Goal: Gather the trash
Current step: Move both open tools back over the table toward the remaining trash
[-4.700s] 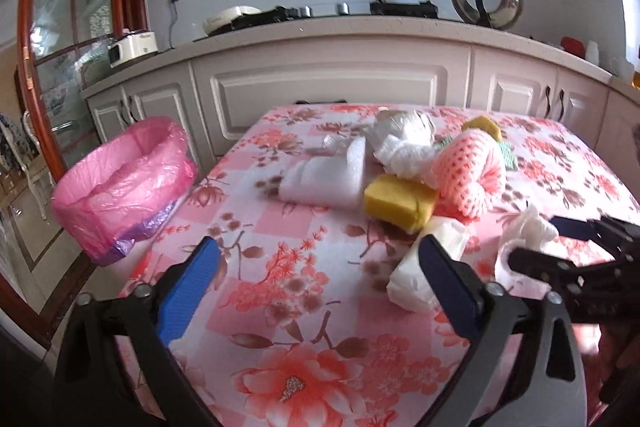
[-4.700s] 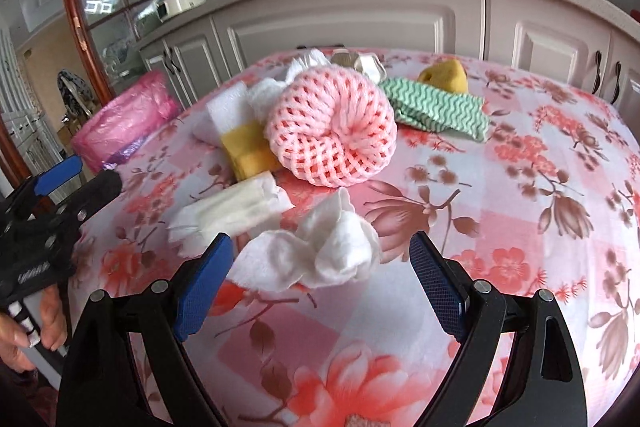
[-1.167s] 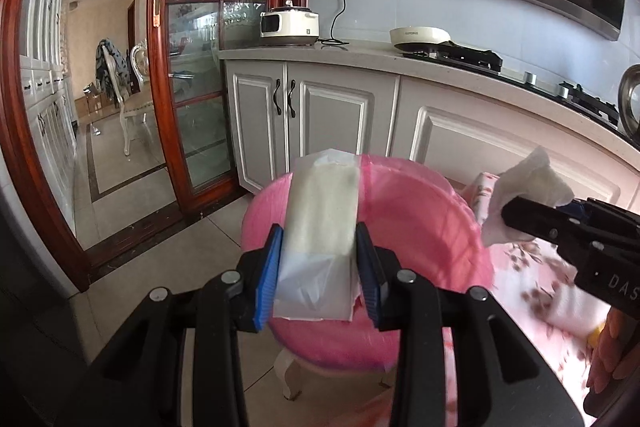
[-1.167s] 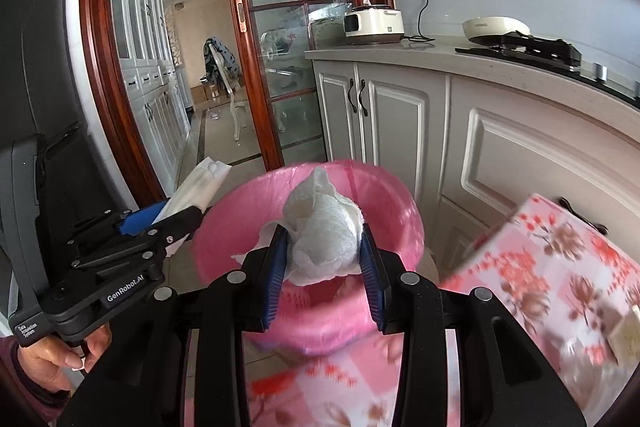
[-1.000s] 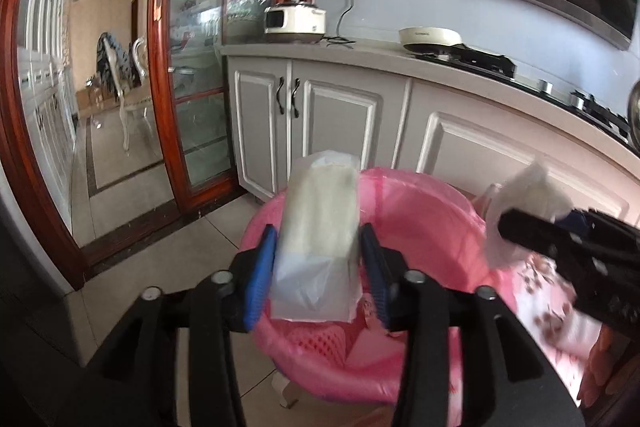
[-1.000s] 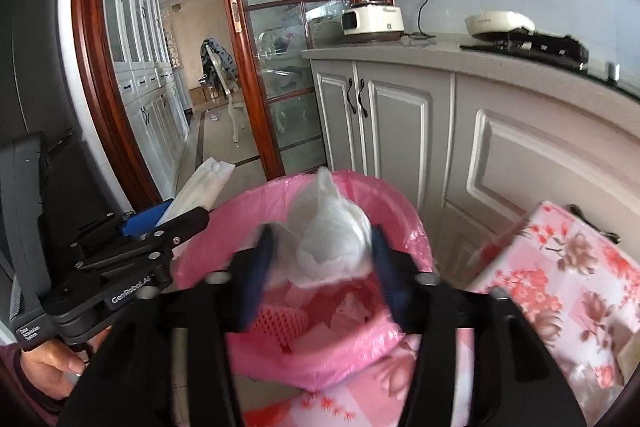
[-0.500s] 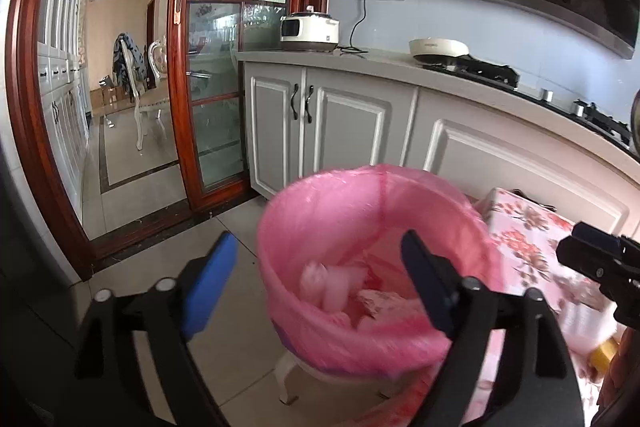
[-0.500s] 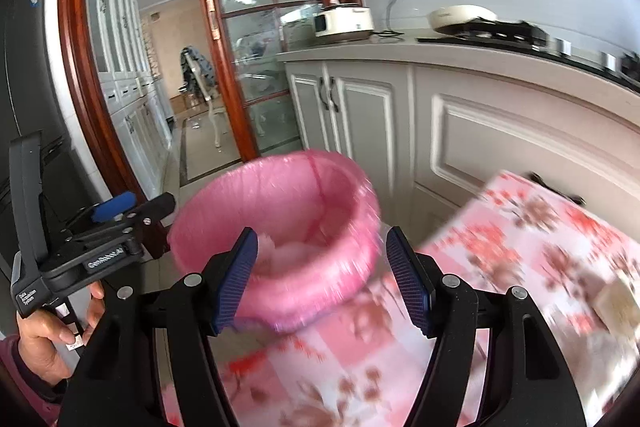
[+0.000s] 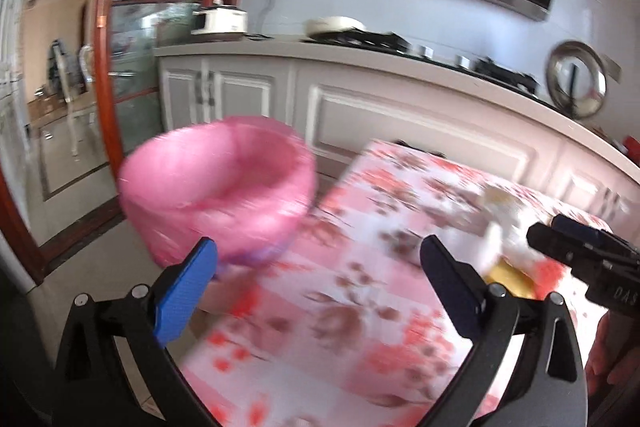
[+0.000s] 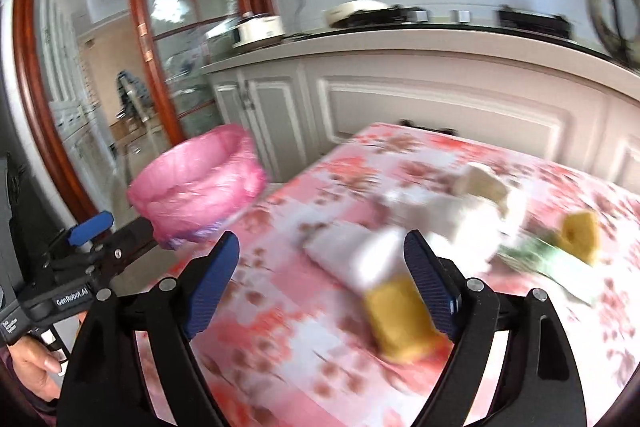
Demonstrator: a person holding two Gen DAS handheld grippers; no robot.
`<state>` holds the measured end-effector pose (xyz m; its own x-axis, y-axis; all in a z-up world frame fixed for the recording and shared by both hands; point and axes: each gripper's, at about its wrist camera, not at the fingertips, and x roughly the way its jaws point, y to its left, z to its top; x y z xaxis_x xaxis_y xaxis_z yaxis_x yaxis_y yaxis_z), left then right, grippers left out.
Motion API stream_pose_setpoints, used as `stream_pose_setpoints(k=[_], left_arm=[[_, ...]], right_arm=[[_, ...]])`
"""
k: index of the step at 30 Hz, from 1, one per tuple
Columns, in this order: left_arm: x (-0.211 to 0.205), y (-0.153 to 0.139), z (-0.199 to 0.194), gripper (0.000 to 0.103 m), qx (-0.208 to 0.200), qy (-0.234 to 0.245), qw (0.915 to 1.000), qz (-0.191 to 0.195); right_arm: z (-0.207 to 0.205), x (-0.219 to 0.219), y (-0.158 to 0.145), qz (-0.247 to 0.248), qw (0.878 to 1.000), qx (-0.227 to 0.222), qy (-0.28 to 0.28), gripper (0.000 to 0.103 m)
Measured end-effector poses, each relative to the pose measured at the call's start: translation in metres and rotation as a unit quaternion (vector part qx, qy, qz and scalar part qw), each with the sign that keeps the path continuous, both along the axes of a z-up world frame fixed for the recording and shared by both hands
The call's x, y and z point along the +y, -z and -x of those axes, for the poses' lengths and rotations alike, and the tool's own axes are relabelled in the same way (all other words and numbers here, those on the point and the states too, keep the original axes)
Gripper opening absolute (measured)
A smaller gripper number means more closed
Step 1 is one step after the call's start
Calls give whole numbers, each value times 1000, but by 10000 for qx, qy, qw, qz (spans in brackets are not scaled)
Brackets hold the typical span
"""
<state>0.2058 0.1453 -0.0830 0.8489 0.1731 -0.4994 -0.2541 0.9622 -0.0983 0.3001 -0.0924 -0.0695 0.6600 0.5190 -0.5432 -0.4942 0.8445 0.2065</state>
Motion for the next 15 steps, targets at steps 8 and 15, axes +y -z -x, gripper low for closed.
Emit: stream_pose_setpoints(k=[8, 15], left_arm=[[-59, 21, -9, 98, 331, 615, 9975, 91], [-95, 31, -19, 98, 499, 994, 9937, -118]], right_arm=[[5, -79, 21, 13, 9964, 112, 836, 82], [-17, -111, 48, -114, 9917, 589, 1137, 85]])
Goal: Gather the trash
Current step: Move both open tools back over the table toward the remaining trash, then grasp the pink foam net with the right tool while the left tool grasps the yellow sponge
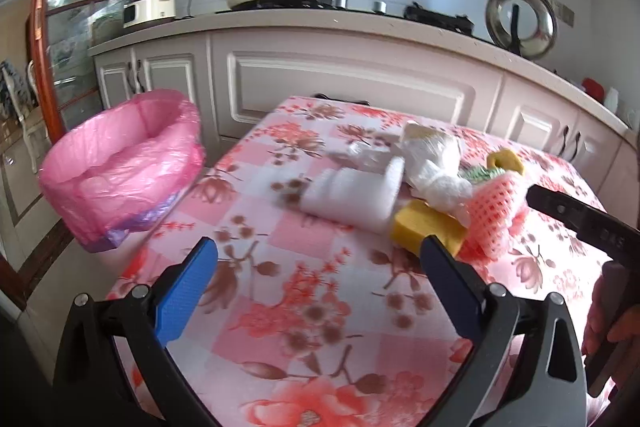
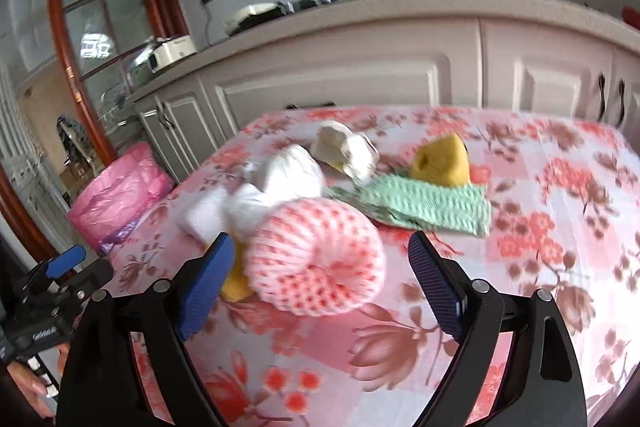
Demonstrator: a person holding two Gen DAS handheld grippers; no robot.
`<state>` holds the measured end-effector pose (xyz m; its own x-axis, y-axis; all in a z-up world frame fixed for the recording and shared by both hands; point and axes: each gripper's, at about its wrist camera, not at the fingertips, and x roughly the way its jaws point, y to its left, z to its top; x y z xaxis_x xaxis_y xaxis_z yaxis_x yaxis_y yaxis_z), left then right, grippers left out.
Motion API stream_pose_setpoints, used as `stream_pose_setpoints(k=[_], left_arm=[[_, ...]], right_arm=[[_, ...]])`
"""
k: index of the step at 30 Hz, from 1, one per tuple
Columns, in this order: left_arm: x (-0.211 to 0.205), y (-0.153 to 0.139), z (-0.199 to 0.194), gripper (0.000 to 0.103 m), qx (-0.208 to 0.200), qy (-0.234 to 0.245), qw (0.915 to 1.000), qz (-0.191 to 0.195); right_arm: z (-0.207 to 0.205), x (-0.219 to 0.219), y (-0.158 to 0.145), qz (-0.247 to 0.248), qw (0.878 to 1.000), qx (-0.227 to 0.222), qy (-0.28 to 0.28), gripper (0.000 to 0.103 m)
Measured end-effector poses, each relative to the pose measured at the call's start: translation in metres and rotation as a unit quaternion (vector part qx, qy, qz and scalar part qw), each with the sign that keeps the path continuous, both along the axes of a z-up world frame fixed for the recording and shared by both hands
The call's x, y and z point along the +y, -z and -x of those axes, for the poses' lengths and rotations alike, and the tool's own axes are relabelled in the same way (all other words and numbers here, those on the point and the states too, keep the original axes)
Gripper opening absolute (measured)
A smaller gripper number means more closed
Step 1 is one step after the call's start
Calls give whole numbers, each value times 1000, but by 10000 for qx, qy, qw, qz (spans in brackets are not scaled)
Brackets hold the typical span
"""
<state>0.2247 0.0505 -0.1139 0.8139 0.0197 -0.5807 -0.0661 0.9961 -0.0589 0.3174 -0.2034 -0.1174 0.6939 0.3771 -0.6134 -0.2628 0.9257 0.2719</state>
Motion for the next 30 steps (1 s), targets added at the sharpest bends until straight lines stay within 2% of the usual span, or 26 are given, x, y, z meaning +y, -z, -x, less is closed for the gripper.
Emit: stream_pose_setpoints(k=[9, 10, 11, 14, 17, 25, 30], left_arm=[[-23, 12, -22, 98, 216, 249, 9994, -75], [-26, 14, -23, 98, 231, 286, 9993, -94], [-30, 15, -25, 98, 241, 318, 9991, -121], [-36, 17, -29, 98, 271, 378, 9988, -164], [-42, 19, -36, 98, 301, 421, 9986, -129], [-76, 28, -64, 97, 405, 547, 9977, -42], [-91, 40, -89, 87, 719, 423, 9965, -84]], right_arm=[[-19, 16, 30, -48, 9990, 373, -247, 82], [-21, 17, 30, -93, 9988, 396, -284, 72], [-21, 18, 30, -113, 9988, 377, -280, 66], [-18, 15, 24, -62, 9993, 257, -283, 55], [-10, 4, 16, -10, 9998, 96, -184, 50], [13, -42, 3, -151, 9996, -55, 215, 49], [23, -59, -1, -248, 9992, -122, 297, 49]])
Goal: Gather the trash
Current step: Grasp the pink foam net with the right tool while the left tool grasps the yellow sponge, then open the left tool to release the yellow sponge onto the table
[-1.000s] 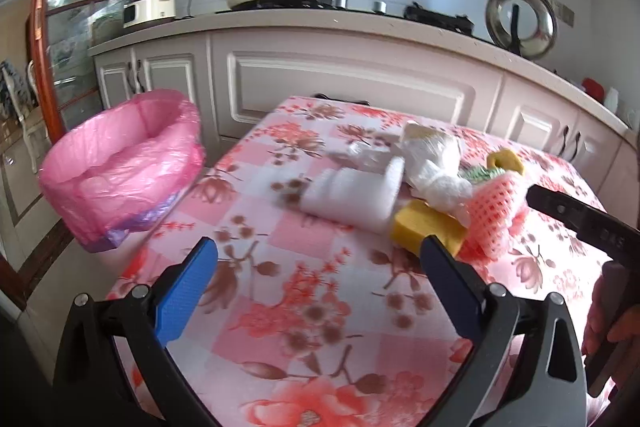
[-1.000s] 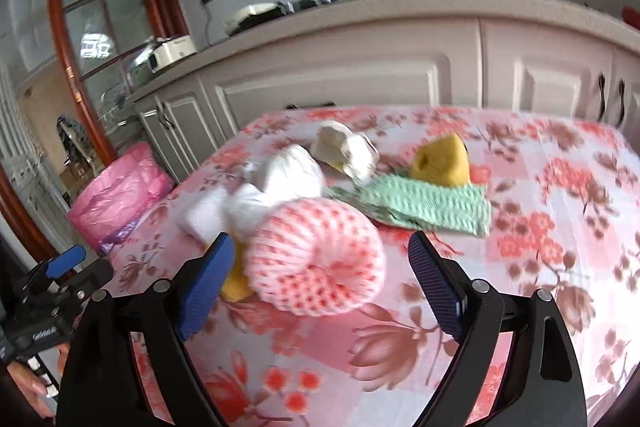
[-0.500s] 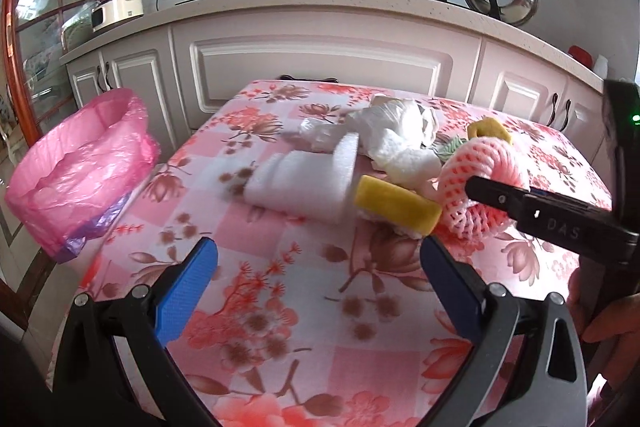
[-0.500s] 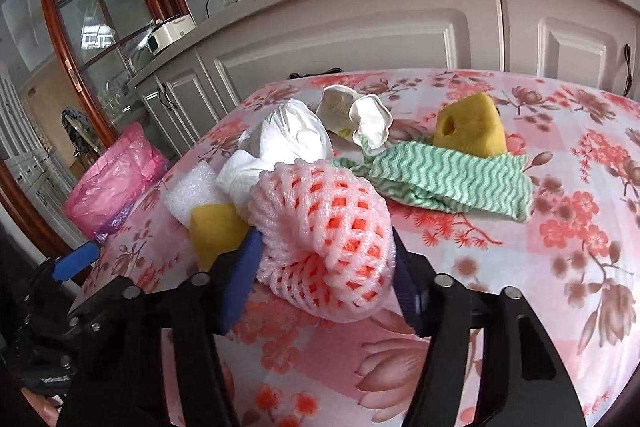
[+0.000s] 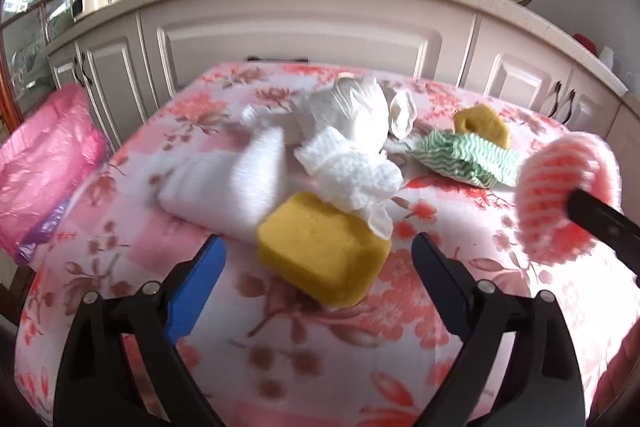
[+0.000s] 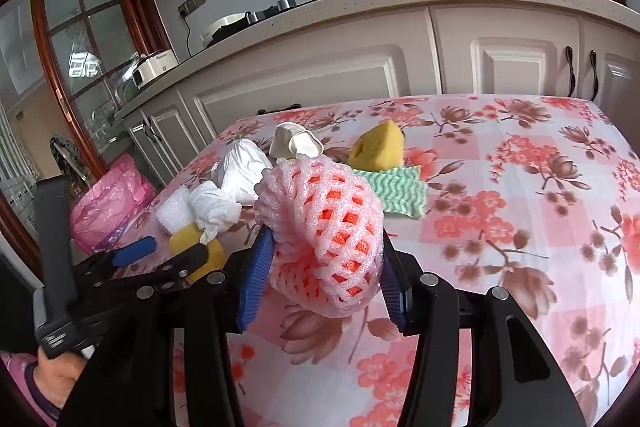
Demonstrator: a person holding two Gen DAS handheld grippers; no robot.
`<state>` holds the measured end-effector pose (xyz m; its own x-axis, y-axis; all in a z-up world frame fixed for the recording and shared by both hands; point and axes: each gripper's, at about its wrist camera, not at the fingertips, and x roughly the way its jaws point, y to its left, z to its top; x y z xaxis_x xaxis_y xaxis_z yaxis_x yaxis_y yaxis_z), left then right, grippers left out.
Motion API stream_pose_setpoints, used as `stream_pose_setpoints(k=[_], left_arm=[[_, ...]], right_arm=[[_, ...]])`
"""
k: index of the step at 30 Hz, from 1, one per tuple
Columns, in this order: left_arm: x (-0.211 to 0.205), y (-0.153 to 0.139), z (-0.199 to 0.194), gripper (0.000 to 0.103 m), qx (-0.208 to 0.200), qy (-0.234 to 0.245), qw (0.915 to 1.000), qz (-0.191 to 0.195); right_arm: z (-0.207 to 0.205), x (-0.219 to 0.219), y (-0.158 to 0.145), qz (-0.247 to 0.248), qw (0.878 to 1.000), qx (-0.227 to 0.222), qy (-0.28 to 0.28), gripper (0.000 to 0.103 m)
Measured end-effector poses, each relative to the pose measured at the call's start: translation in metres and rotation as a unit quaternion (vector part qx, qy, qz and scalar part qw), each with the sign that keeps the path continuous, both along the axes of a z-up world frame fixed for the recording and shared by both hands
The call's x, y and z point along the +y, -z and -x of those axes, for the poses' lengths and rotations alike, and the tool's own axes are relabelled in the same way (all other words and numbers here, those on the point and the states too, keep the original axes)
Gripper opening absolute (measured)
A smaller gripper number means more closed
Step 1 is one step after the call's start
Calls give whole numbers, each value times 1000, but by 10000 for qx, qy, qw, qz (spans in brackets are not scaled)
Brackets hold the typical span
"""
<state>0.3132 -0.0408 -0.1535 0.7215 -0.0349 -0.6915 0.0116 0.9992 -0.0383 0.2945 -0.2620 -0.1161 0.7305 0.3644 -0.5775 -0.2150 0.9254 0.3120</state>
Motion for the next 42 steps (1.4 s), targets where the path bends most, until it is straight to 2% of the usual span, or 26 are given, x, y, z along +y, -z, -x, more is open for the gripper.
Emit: stream_pose_setpoints(k=[4, 8, 12, 20, 24, 27, 30, 35, 41, 42], left_arm=[[-7, 10, -19, 85, 305, -242, 9992, 12], [-9, 17, -28, 69, 535, -378, 9978, 90], [-5, 10, -14, 62, 437, -318, 9984, 178], [14, -11, 51, 61, 63, -209, 9995, 214], [20, -27, 82, 62, -299, -13, 9995, 78], [19, -37, 104, 65, -638, 211, 9975, -212], [19, -43, 114, 65, -686, 290, 9969, -266], [29, -48, 123, 63, -700, 296, 9971, -78], [36, -53, 136, 64, -761, 372, 9964, -70], [38, -53, 136, 66, -776, 334, 9964, -82]], right_arm=[[3, -5, -2, -78, 10000, -52, -12, 49], [8, -8, -6, -66, 9999, -109, -16, 49], [13, -8, -8, -90, 9998, -145, -30, 49], [34, 16, -11, -35, 9993, -214, -308, 49], [49, 33, -13, 27, 9986, -209, -485, 49], [59, 42, -17, 78, 9980, -233, -582, 49], [69, 50, -24, 173, 9974, -308, -632, 49], [83, 54, -39, 295, 9964, -477, -638, 49], [93, 55, -50, 344, 9960, -566, -595, 49], [95, 55, -51, 353, 9959, -577, -595, 49]])
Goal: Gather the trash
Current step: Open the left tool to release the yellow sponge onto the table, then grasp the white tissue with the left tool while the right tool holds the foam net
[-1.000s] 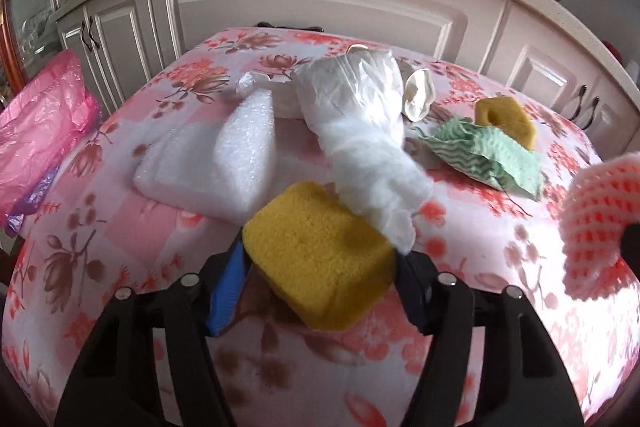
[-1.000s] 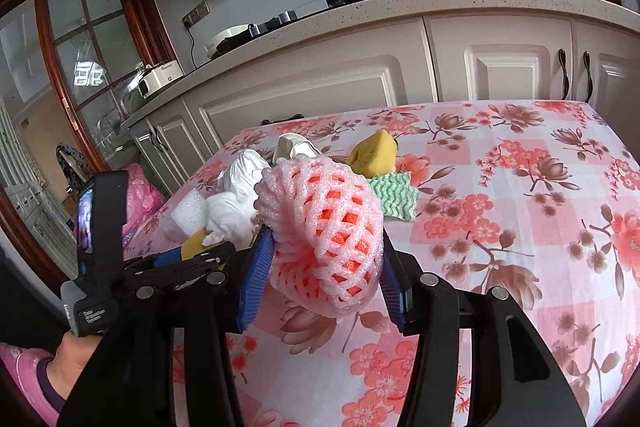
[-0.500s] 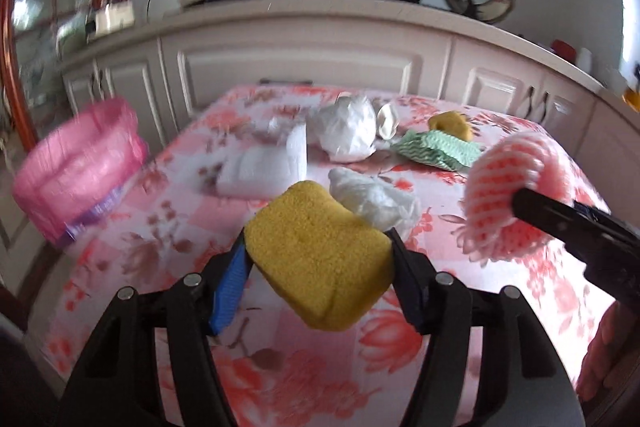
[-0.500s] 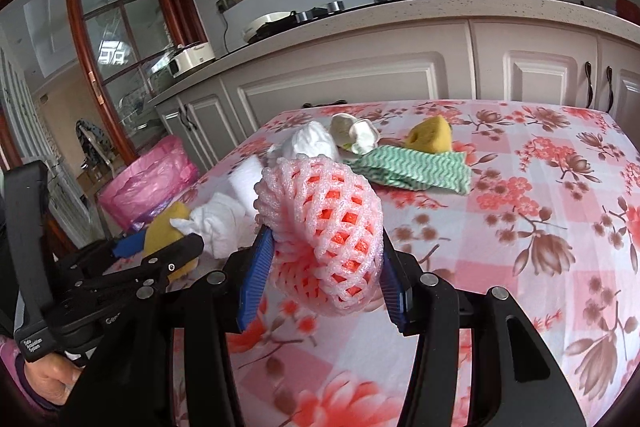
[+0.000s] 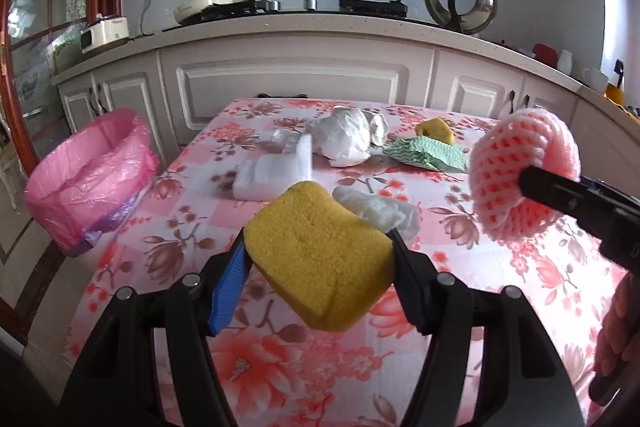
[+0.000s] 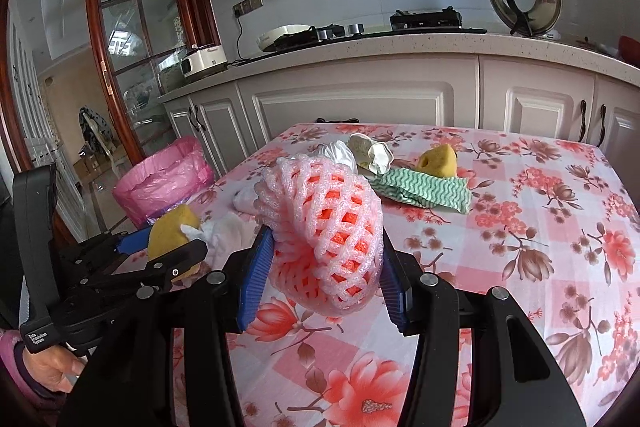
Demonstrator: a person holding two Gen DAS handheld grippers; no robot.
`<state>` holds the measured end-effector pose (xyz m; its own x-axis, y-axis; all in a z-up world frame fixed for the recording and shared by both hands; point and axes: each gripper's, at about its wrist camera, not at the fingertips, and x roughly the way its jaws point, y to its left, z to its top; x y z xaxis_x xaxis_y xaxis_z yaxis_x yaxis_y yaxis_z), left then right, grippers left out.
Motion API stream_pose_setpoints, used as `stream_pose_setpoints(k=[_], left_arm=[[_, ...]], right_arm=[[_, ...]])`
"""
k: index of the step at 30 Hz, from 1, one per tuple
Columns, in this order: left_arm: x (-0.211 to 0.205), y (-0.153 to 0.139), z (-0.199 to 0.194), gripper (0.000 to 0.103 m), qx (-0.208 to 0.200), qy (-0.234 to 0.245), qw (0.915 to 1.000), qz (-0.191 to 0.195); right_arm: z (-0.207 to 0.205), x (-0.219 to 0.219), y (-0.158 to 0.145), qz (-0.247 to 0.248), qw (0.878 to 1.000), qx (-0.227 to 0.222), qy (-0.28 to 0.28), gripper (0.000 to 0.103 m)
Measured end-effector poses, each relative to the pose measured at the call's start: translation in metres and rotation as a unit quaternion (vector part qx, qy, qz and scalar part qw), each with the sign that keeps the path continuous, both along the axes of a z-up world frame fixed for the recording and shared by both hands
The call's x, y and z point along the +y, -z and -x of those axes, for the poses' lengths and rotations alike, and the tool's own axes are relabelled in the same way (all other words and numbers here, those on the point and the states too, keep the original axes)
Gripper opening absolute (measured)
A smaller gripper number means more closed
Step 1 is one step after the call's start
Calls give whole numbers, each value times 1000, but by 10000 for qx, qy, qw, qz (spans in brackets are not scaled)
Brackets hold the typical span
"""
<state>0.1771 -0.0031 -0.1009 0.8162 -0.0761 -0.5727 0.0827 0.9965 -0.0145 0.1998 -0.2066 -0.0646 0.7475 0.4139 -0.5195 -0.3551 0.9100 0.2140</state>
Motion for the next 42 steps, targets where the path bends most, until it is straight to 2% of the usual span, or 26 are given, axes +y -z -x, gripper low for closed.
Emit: stream_pose_setpoints(k=[3, 6, 10, 16, 20, 23, 25, 26, 27, 28, 29, 30, 31, 32, 36, 42], left_arm=[[5, 4, -1, 63, 162, 62, 9998, 57], [8, 4, 3, 63, 99, 75, 9999, 57], [14, 4, 4, 68, 89, 16, 9998, 173], [18, 6, 5, 64, 61, 18, 9998, 182], [16, 3, 11, 76, -115, 52, 9998, 126], [17, 3, 11, 76, -106, 71, 9998, 174], [18, 3, 11, 71, -128, 78, 9998, 166], [18, 3, 10, 53, -86, 145, 9997, 179], [18, 5, 8, 47, 19, 190, 9997, 176], [19, 7, 7, 47, 71, 155, 9997, 159], [20, 8, 7, 53, 75, 88, 9998, 156], [22, 9, 8, 70, 94, 48, 9998, 166], [24, 9, 10, 83, 122, 2, 9997, 209], [27, 9, 12, 89, 94, -29, 9996, 268], [29, 14, 21, 88, 86, -30, 10000, 9], [31, 29, 33, 88, 154, 115, 9998, -79]], right_arm=[[2, 3, -3, 48, 10000, -30, -26, 49], [2, 7, -4, 85, 9999, -52, -54, 49], [-1, 9, -3, 92, 9999, -26, -83, 49], [-2, 12, 1, 112, 9999, 26, -101, 49], [-3, 11, 2, 101, 9999, 36, -93, 49], [-3, 12, 3, 107, 9999, 43, -104, 49], [-3, 12, 3, 94, 9999, 48, -106, 49], [-3, 12, 3, 94, 9999, 49, -100, 49], [-2, 13, 3, 95, 9999, 42, -95, 49], [-2, 13, 3, 91, 9999, 40, -92, 49], [-2, 13, 3, 92, 9999, 36, -91, 49], [-1, 12, 3, 94, 9999, 29, -85, 49], [-1, 11, 4, 86, 9999, 31, -81, 49], [-1, 11, 5, 71, 9999, 40, -76, 49], [-4, 9, 8, 26, 9999, 109, -88, 49], [-3, 13, 11, 53, 9998, 149, -140, 49]])
